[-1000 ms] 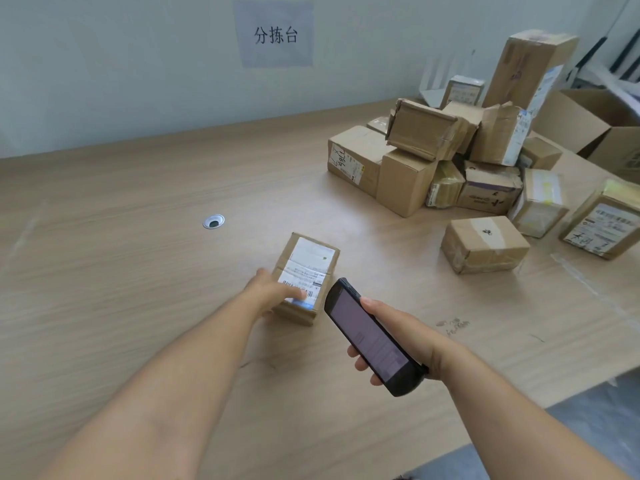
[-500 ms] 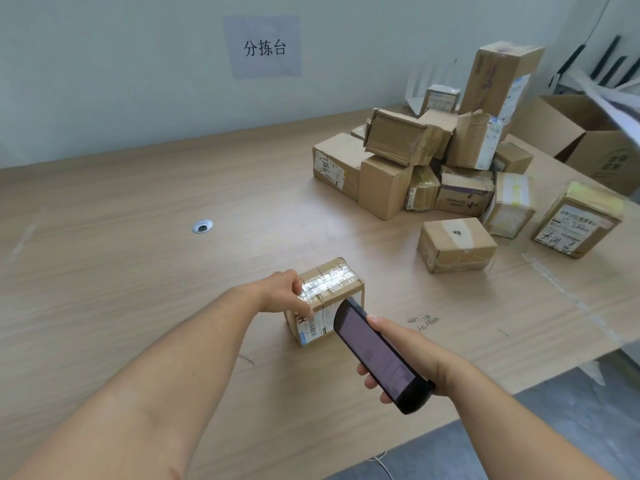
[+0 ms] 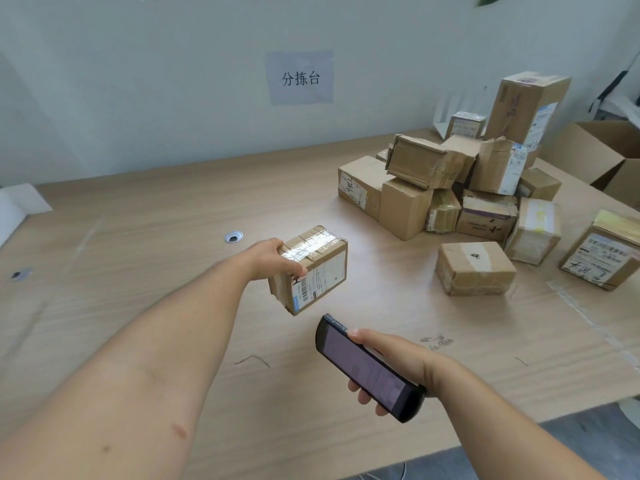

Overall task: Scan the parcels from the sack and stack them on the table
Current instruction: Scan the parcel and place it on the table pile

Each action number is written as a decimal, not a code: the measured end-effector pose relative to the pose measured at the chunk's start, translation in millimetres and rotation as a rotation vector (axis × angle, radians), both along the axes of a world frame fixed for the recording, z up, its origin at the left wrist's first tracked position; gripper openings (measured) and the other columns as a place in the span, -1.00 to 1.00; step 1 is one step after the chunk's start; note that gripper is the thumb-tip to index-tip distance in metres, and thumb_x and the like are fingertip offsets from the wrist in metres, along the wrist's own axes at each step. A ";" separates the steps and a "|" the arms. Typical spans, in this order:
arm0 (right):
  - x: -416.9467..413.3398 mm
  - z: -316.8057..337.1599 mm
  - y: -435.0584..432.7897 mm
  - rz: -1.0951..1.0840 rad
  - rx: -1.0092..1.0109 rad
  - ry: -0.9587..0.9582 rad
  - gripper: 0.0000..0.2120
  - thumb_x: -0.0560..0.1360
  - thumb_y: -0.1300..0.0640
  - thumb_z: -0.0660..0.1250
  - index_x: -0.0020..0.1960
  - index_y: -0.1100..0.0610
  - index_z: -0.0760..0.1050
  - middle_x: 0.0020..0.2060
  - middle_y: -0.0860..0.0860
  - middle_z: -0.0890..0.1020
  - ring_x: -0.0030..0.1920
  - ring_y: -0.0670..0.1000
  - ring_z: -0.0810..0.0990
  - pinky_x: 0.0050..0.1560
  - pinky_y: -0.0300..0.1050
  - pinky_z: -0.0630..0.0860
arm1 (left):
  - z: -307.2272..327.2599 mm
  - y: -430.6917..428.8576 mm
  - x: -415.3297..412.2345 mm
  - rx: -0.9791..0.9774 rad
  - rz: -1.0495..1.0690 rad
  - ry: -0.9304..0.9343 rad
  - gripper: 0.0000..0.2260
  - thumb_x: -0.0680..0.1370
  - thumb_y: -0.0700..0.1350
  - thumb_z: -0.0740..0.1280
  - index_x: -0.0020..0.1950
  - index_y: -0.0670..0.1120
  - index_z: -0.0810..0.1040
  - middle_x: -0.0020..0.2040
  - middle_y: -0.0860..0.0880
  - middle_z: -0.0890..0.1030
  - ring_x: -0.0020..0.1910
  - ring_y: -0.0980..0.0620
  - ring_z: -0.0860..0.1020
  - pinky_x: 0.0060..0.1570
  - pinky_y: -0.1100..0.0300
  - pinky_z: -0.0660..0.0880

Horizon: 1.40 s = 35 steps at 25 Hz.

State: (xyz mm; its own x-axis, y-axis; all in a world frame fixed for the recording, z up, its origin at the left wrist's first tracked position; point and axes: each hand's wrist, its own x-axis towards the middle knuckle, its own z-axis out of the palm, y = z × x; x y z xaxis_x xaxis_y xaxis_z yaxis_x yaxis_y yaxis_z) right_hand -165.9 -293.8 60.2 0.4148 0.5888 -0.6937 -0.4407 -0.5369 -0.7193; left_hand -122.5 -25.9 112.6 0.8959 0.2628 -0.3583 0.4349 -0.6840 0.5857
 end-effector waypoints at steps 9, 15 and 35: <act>-4.3 8.5 14.1 0.157 -0.018 -0.023 -0.28 0.36 -0.36 0.22 0.26 0.18 0.48 -0.07 0.14 0.64 -0.11 0.11 0.62 -0.16 0.01 0.57 | 6.9 24.5 -34.2 -0.003 0.069 0.011 -0.53 0.39 0.06 0.50 0.21 -0.05 0.46 0.12 -0.01 0.58 0.04 0.05 0.54 -0.04 0.16 0.45; -14.3 9.3 24.0 0.261 0.000 -0.022 -0.31 0.39 -0.36 0.19 0.26 0.15 0.48 -0.05 0.15 0.64 -0.11 0.12 0.62 -0.16 0.02 0.58 | 11.6 31.9 -67.0 -0.025 0.164 -0.029 -0.59 0.39 0.00 0.52 0.13 -0.03 0.44 0.07 0.02 0.56 0.04 0.04 0.53 -0.09 0.19 0.42; -96.8 24.0 116.2 0.360 0.147 -0.100 -0.48 0.62 -0.26 0.10 0.22 0.17 0.48 -0.12 0.18 0.64 -0.19 0.14 0.63 -0.25 0.02 0.58 | 4.2 88.4 -288.3 0.019 0.642 -0.073 -0.49 0.30 0.04 0.55 0.18 0.02 0.48 0.07 0.03 0.58 0.04 0.06 0.56 -0.04 0.16 0.49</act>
State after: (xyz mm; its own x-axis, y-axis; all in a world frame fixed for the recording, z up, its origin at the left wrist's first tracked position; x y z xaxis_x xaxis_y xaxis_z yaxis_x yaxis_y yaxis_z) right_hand -262.8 -177.6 84.2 0.2254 0.7989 -0.5577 -0.1668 -0.5323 -0.8300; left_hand -410.8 62.5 116.7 0.5800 0.7605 -0.2920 0.7203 -0.3114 0.6199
